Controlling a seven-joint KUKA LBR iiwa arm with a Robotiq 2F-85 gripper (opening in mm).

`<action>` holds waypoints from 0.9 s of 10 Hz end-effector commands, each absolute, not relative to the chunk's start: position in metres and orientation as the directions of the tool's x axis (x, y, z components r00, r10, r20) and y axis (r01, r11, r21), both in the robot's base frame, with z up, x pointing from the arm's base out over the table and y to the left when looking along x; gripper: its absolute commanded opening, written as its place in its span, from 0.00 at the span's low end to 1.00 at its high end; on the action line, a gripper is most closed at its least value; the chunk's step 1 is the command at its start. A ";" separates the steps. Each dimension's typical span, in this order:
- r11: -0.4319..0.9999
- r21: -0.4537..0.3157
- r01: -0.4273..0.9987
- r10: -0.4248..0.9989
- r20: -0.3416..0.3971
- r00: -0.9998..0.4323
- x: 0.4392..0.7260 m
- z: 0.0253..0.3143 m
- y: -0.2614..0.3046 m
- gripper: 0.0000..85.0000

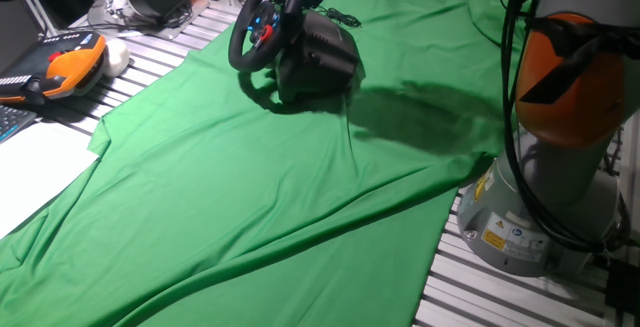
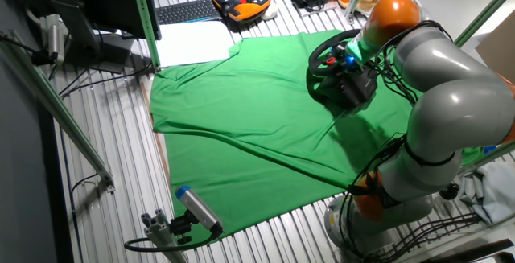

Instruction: Rotate the steering wheel 90 degrees clockwise

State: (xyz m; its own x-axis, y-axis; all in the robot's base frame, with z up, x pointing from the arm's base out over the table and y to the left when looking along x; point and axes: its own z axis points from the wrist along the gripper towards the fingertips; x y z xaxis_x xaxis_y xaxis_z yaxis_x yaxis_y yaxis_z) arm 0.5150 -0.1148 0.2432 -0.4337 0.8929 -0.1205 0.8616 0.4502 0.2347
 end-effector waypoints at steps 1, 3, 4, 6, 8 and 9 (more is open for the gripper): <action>0.447 0.237 0.862 0.894 -0.124 -0.430 0.516 0.242 -0.114 0.00; 0.440 0.238 0.866 0.898 -0.127 -0.422 0.517 0.242 -0.113 0.00; 0.436 0.237 0.868 0.900 -0.131 -0.416 0.517 0.241 -0.112 0.00; 0.436 0.233 0.869 0.899 -0.142 -0.413 0.518 0.240 -0.111 0.00; 0.439 0.223 0.871 0.898 -0.149 -0.414 0.520 0.236 -0.111 0.00; 0.443 0.216 0.870 0.896 -0.151 -0.419 0.521 0.235 -0.110 0.00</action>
